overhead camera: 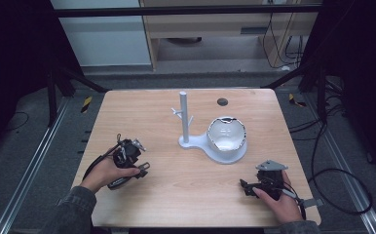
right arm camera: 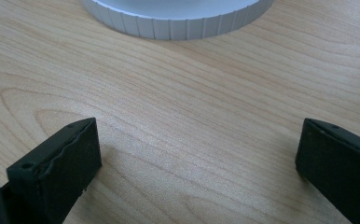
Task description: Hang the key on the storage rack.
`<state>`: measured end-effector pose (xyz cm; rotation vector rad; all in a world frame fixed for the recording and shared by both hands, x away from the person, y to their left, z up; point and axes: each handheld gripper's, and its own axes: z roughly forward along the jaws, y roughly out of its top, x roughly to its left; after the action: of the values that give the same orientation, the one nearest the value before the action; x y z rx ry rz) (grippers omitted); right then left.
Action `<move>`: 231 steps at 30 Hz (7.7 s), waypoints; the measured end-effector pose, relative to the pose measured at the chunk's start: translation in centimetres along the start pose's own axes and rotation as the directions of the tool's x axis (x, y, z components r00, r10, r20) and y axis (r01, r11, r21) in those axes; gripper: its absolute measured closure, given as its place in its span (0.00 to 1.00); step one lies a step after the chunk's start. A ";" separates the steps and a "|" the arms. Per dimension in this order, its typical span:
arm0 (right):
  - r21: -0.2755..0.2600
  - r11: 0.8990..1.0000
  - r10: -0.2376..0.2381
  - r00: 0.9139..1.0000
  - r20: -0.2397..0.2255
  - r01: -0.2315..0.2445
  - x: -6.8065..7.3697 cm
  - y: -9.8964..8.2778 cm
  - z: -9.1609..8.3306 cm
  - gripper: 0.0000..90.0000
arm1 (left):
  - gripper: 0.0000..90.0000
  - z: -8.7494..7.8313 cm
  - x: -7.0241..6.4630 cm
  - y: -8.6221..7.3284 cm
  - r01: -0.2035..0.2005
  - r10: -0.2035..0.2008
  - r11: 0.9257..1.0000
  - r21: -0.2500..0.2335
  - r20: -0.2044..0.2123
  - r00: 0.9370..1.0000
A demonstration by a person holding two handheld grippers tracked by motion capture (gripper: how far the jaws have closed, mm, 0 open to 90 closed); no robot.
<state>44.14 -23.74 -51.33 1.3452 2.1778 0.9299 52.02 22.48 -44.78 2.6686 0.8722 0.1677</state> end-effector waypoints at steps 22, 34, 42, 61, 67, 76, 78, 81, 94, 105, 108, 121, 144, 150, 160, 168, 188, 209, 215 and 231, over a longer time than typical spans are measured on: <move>0.001 1.000 0.001 1.000 0.001 -0.001 0.0 0.0 0.0 0.00 | 0.69 1.0 0.6 -0.4 -0.047 0.047 0.991 0.123 0.003 0.999; 0.001 1.000 0.002 1.000 0.002 -0.002 0.0 0.0 0.0 0.00 | 0.78 1.0 0.6 0.1 -0.048 0.048 0.990 0.134 0.006 0.999; 0.001 1.000 0.002 1.000 0.002 -0.002 0.0 0.0 0.0 0.00 | 0.79 1.2 0.6 0.2 -0.063 0.063 0.984 0.166 0.010 0.998; 0.001 1.000 0.002 1.000 0.001 -0.002 0.0 0.0 0.0 0.00 | 0.88 1.2 0.7 0.0 -0.066 0.069 0.985 0.161 -0.010 0.998; 0.001 1.000 0.001 1.000 0.001 -0.001 0.0 0.0 0.0 0.00 | 0.88 0.5 0.4 -0.9 -0.041 0.043 0.995 0.086 -0.022 0.999; 0.001 1.000 0.003 1.000 0.003 -0.003 0.0 0.0 0.0 0.00 | 0.89 -0.6 0.9 -2.4 0.021 -0.024 0.999 -0.050 -0.052 0.998; 0.001 1.000 0.003 1.000 0.003 -0.003 0.0 0.0 0.0 0.00 | 0.89 -0.9 0.8 -2.7 0.029 -0.033 0.997 -0.074 -0.059 0.998; 0.000 1.000 0.002 1.000 0.004 -0.002 0.0 0.0 0.0 0.00 | 0.89 -1.3 1.0 -3.1 0.037 -0.044 0.993 -0.108 -0.060 0.997; 0.001 1.000 0.007 1.000 0.003 -0.007 0.1 0.0 0.0 0.00 | 0.89 -3.1 0.7 -5.1 0.058 -0.084 0.970 -0.237 -0.102 0.991; 0.001 1.000 0.007 1.000 0.004 -0.007 0.1 0.0 0.0 0.00 | 0.89 -5.0 -0.4 -6.3 0.056 -0.108 0.942 -0.330 -0.142 0.984; 0.001 1.000 0.006 1.000 0.004 -0.006 0.0 0.1 0.0 0.00 | 0.89 -5.5 -0.8 -6.4 0.042 -0.101 0.937 -0.346 -0.152 0.983; 0.002 1.000 0.011 1.000 0.004 -0.011 0.1 0.1 0.1 0.00 | 0.89 -7.6 -2.6 -5.9 0.023 -0.139 0.883 -0.469 -0.214 0.967; 0.001 1.000 0.005 1.000 0.009 -0.005 0.0 0.1 0.1 0.00 | 0.89 -7.6 -3.8 -1.3 0.012 -0.158 0.791 -0.612 -0.185 0.970; 0.001 1.000 0.008 1.000 0.009 -0.008 0.0 0.1 0.1 0.00 | 0.89 -7.7 -4.4 -0.2 0.008 -0.141 0.786 -0.618 -0.167 0.976; 0.001 1.000 0.007 1.000 0.009 -0.007 0.0 0.1 0.1 0.00 | 0.89 -8.1 -4.8 2.1 -0.012 -0.122 0.787 -0.617 -0.175 0.977; 0.001 1.000 0.007 1.000 0.009 -0.007 0.0 0.1 0.1 0.00 | 0.89 -8.2 -5.3 3.6 -0.027 -0.104 0.789 -0.613 -0.177 0.979; 0.001 1.000 0.006 1.000 0.010 -0.006 0.0 0.1 0.1 0.00 | 0.89 -9.3 -5.4 6.2 -0.036 -0.114 0.768 -0.639 -0.192 0.975; 0.001 1.000 0.005 1.000 0.009 -0.005 0.0 0.1 0.1 0.00 | 0.89 -8.3 -4.7 8.0 -0.007 -0.138 0.769 -0.639 -0.176 0.975; 0.001 1.000 0.005 1.000 0.009 -0.005 0.0 0.1 0.1 0.00 | 0.89 -7.8 -4.6 8.4 -0.007 -0.137 0.776 -0.631 -0.179 0.974; 0.002 1.000 0.004 1.000 0.010 -0.004 0.0 0.1 0.1 0.00 | 0.89 -6.2 -4.2 9.3 0.014 -0.151 0.785 -0.619 -0.170 0.974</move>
<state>44.27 -23.67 -51.32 1.3529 2.1700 0.9214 52.49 14.58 -35.77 2.0126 0.8155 0.6149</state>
